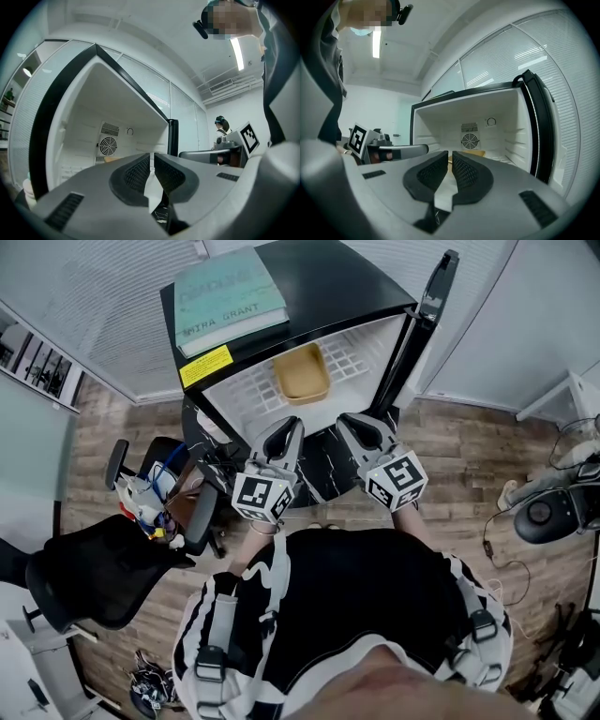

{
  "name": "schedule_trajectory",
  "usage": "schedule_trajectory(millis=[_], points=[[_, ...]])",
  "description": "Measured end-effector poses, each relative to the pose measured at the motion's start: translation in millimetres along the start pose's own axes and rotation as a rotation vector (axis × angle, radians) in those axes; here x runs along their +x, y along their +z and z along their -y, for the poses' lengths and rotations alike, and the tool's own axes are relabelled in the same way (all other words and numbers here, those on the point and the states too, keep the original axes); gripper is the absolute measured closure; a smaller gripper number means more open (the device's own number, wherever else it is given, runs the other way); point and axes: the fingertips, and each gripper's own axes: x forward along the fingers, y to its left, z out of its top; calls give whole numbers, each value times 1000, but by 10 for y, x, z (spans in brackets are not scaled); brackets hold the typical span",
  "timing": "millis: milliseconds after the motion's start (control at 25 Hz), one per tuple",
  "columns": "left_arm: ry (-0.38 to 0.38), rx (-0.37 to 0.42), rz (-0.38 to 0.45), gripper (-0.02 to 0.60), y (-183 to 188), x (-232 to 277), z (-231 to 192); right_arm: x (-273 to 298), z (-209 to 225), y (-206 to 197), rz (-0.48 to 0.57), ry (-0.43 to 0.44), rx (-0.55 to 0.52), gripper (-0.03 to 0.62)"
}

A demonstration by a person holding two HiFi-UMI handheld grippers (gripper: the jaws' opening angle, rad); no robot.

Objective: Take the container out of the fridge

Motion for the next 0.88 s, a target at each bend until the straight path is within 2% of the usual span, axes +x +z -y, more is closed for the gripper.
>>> schedule_trajectory(millis=[160,280,480,880], points=[[10,6,-6,558,-39,10,-67,87,75,-118,-19,0,4,571],[20,13,-30,556,-98,17,-120,167,122,-241,-46,7,-2,505],[22,23,-56,482,-186,73,-177,294,198,-276,-47,3,-36,477],[42,25,-129,404,-537,222,-408,582,407,-490,-107,24,-60,397]])
